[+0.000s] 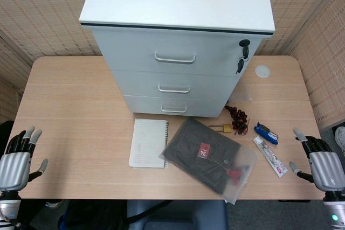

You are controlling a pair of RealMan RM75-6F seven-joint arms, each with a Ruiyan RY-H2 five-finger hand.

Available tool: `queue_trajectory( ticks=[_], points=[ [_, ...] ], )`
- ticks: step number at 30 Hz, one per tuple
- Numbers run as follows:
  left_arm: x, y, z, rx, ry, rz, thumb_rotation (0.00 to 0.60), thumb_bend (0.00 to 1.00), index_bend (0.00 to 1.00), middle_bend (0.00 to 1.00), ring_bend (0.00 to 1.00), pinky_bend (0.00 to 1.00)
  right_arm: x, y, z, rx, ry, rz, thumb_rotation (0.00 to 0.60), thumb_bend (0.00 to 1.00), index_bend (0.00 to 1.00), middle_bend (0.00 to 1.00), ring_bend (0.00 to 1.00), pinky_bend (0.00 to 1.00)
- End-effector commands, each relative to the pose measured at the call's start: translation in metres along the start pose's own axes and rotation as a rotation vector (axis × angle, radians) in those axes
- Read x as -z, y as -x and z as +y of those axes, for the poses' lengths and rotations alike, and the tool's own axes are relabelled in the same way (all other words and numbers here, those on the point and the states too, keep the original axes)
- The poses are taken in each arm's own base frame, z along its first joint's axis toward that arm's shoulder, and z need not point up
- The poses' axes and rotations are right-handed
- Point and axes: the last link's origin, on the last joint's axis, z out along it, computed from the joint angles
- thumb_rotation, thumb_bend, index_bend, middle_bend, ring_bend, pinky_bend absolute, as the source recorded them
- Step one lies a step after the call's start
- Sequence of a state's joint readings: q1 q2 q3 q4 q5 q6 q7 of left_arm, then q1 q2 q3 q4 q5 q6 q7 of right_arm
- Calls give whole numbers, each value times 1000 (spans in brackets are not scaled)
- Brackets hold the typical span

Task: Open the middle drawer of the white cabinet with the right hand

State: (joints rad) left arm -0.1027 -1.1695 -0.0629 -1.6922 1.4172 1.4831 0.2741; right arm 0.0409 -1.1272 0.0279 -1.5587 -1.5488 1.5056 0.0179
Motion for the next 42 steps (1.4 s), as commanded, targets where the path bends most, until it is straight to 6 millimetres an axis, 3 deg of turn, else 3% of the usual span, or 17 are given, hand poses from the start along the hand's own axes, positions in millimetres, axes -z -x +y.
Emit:
queue_trajectory(
  ticks=[1, 15, 19, 21, 23, 26, 29, 34, 42],
  points=[
    [0, 0, 0, 2, 2, -2, 600, 311, 88, 8, 28, 94, 0, 0, 0, 0, -1, 0, 600, 221, 85, 262, 191, 204],
    [1, -1, 2, 4, 16, -2, 600, 311, 89, 8, 28, 94, -3, -6, -6, 4, -42, 25, 600, 220, 85, 271, 201, 205],
    [0, -3, 3, 2, 27, 1, 600, 311, 89, 8, 28, 93, -12, -12, -16, 15, -93, 48, 600, 220, 87, 318, 255, 237],
    [0, -3, 4, 2, 34, 4, 600, 311, 89, 8, 28, 94, -19, -17, -25, 26, -133, 65, 600, 221, 104, 421, 384, 325],
    [-1, -4, 6, 2, 41, 6, 600, 311, 89, 8, 28, 94, -27, -22, -34, 34, -174, 73, 600, 220, 118, 539, 512, 475],
    [-2, -5, 8, 3, 51, 10, 600, 311, 89, 8, 28, 93, -43, -29, -52, 49, -242, 77, 600, 220, 136, 656, 637, 670],
    [-2, -5, 9, 1, 60, 6, 600, 311, 89, 8, 28, 94, -60, -36, -75, 62, -310, 77, 600, 243, 151, 725, 720, 778],
    [-3, -4, 10, -2, 66, -1, 600, 311, 88, 8, 28, 94, -85, -47, -108, 73, -390, 69, 600, 389, 162, 797, 815, 875],
    [-3, -3, 8, -7, 63, -14, 600, 311, 89, 8, 28, 94, -120, -59, -156, 92, -481, 59, 600, 466, 162, 832, 856, 918]
  ],
)
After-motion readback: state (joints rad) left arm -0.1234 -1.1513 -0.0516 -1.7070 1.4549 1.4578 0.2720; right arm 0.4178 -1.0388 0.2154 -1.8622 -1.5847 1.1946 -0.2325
